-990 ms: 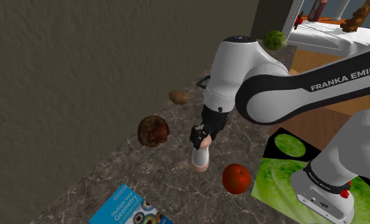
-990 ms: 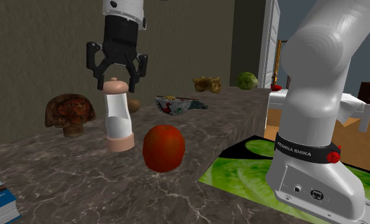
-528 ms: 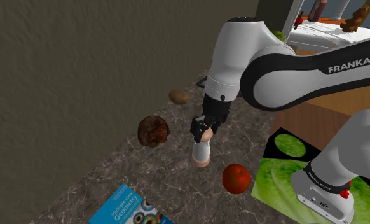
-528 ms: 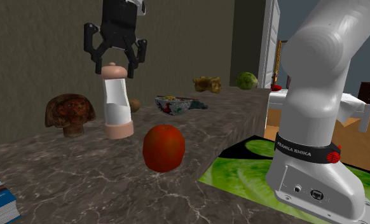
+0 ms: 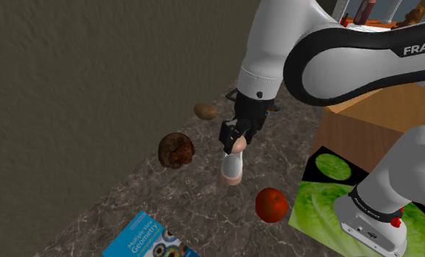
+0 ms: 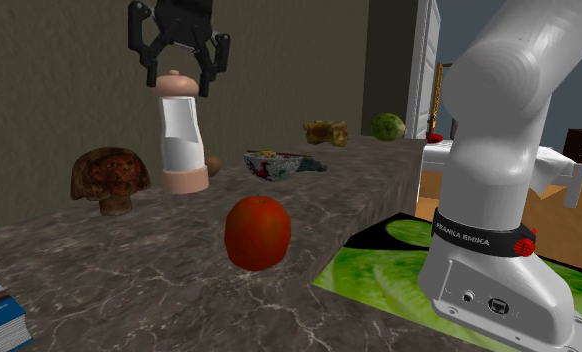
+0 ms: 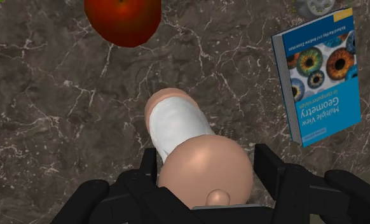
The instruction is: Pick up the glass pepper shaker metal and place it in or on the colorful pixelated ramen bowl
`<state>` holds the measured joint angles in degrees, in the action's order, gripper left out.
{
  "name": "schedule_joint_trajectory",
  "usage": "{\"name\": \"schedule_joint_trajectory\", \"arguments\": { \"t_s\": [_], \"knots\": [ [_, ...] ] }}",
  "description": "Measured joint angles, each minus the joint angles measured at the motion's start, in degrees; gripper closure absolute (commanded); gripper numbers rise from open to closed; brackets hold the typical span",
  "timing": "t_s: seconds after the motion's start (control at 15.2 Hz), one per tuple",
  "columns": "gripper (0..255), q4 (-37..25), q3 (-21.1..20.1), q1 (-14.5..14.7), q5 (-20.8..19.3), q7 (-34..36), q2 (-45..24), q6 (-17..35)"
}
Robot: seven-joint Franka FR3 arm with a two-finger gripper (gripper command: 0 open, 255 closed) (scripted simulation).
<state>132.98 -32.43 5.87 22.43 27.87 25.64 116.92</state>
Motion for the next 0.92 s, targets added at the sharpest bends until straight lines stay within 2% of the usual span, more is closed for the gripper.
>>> {"name": "schedule_joint_trajectory", "arguments": {
  "t_s": [0.92],
  "knots": [
    [255, -9.5, 2.5, -0.9, -1.8, 0.9, 0.7, -10.3]
  ]
}}
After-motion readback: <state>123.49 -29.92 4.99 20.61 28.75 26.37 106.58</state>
